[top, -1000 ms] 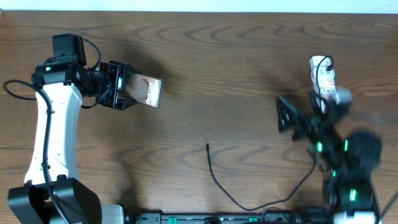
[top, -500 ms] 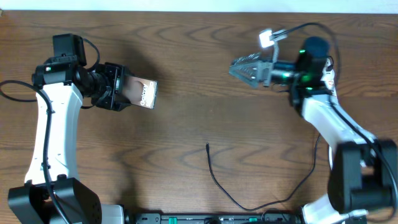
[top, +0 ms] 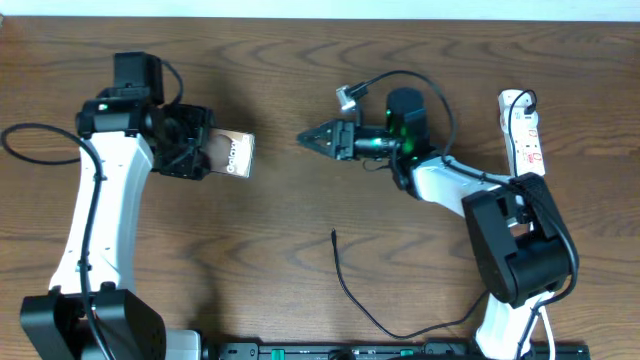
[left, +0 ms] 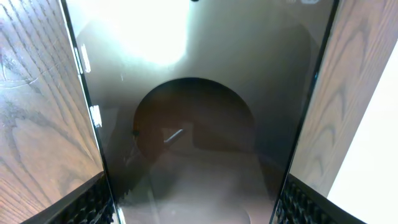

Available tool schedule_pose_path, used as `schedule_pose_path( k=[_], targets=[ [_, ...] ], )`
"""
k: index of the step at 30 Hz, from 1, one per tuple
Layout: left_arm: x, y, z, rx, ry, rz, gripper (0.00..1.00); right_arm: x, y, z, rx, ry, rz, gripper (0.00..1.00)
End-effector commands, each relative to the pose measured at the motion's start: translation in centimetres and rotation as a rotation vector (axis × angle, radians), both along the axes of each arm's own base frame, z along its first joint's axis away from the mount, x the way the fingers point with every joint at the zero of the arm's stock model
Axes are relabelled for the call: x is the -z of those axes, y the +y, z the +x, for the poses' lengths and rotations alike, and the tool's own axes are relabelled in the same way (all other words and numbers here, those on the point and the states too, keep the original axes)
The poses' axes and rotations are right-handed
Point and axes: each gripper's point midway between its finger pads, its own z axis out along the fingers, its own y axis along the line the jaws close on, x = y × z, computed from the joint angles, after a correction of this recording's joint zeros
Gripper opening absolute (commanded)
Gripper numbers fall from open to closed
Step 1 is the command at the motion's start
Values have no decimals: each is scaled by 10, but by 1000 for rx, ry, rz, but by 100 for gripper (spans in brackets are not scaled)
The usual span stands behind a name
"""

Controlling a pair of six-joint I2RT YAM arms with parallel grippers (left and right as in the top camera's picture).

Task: Plug charger to phone and switch on socket
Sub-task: 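Move the right gripper toward the phone held by the left gripper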

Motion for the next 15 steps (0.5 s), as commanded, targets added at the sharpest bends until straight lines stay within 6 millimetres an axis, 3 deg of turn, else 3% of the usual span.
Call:
schedule_pose_path(
  k=[1, 3, 15],
  targets=[
    [2, 6, 0, -44, 10, 31, 7, -12, 8, 3, 14, -16, 27, 62],
    [2, 6, 0, -61, 14, 24, 7, -17, 11, 2, 9, -33, 41, 53],
    [2, -6, -1, -99, 30, -1, 7, -18, 31, -13, -21, -21, 45, 59]
  ],
)
